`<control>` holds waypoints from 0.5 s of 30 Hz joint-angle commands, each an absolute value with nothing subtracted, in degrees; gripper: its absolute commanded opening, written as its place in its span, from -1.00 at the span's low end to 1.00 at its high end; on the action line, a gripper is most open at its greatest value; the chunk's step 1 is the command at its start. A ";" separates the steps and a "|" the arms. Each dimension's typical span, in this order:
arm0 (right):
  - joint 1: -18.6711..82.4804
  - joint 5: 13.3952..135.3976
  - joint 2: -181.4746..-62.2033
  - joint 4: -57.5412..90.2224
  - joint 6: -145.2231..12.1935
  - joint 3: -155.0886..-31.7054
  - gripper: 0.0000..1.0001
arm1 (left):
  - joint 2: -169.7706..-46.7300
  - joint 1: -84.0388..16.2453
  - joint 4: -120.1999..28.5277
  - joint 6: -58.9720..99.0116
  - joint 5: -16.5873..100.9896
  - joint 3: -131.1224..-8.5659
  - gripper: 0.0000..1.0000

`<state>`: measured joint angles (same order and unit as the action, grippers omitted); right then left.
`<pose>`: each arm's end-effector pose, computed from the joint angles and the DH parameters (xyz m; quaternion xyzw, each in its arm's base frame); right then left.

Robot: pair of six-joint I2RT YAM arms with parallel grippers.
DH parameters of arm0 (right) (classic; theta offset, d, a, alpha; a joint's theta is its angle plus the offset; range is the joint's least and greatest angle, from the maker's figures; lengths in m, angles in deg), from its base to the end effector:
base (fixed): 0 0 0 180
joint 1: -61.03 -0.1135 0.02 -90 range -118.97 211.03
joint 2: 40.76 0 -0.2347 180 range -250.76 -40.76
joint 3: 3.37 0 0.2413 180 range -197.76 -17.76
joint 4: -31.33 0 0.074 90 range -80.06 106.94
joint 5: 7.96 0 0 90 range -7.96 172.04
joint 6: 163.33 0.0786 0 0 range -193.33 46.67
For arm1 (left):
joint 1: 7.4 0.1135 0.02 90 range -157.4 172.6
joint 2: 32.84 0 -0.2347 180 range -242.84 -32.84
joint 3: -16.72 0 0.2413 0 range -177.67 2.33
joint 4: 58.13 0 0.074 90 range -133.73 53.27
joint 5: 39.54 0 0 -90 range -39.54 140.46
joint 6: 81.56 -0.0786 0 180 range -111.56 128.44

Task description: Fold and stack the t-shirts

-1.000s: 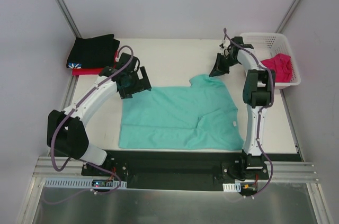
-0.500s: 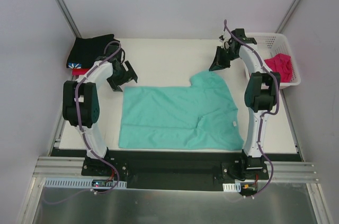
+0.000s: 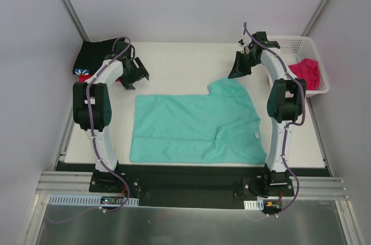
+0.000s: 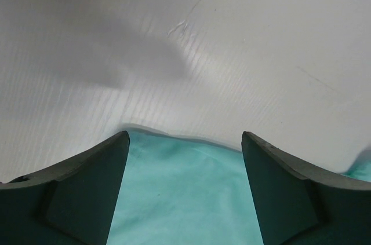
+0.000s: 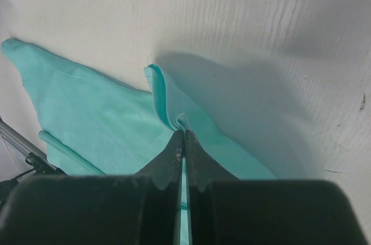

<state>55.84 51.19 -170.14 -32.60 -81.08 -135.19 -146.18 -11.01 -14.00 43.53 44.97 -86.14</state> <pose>0.4719 0.0833 0.1809 -0.1704 0.9210 0.2524 0.2431 0.4371 -0.0351 0.1610 -0.2441 0.9199 -0.1436 0.2713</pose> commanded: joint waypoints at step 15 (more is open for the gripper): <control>55.32 50.31 -166.53 -33.86 -82.03 -135.80 -0.98 | -147.63 -10.30 -14.55 45.35 44.22 -81.89 0.51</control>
